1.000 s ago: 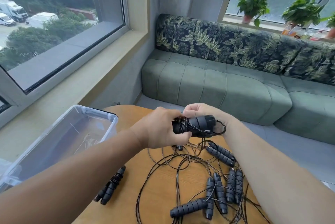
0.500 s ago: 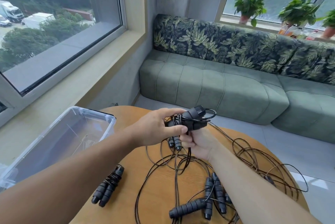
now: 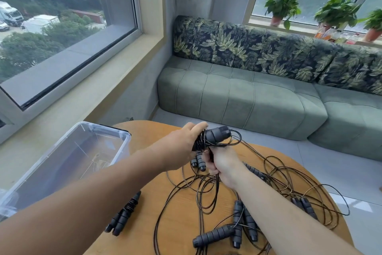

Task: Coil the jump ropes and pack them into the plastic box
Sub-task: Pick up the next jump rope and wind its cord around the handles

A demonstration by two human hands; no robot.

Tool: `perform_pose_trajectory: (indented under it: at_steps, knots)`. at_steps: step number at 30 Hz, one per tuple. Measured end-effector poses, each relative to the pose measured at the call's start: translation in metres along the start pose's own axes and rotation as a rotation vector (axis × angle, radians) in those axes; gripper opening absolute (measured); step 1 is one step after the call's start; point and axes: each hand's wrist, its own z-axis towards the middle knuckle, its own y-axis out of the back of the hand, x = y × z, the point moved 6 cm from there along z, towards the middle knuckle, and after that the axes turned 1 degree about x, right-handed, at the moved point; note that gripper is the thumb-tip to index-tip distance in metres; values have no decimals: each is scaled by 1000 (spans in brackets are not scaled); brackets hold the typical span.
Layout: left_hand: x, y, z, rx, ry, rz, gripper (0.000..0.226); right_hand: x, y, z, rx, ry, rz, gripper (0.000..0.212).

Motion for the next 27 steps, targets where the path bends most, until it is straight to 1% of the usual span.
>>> perform_pose_trajectory:
  at_steps: [2, 5, 7, 9, 12, 15, 18, 19, 21, 24, 27]
  knots:
    - [7, -3, 4, -30, 45, 78, 79, 2, -5, -2, -1, 42, -162, 28]
    - [16, -10, 10, -54, 67, 181, 83, 7, -7, -2, -26, 147, -595, 32]
    - [19, -11, 11, -73, 79, 233, 79, 10, -9, -4, -23, 159, -777, 31]
    - [22, -10, 11, -90, 88, 312, 74, 14, -11, -8, -12, 144, -939, 26]
    - [26, -15, 9, -72, 85, 416, 72, 30, -14, -21, 6, 180, -1186, 22]
    - [18, -18, 7, -48, 30, 461, 71, 56, -16, -32, -8, 300, -1430, 23]
    - [7, -13, 8, -59, -76, 506, 62, 77, -20, -36, 24, 453, -1598, 20]
    - [4, -11, 8, -53, -113, 509, 59, 84, -22, -37, 48, 497, -1631, 17]
    - [2, -9, 7, -11, -163, 475, 55, 98, -21, -39, 111, 508, -1602, 8]
    - [-2, -3, 2, 71, -197, 359, 55, 112, -15, -34, 258, 441, -1436, 15]
    - [-5, 8, -6, 107, -192, 152, 52, 116, -6, -27, 376, 368, -1233, 16]
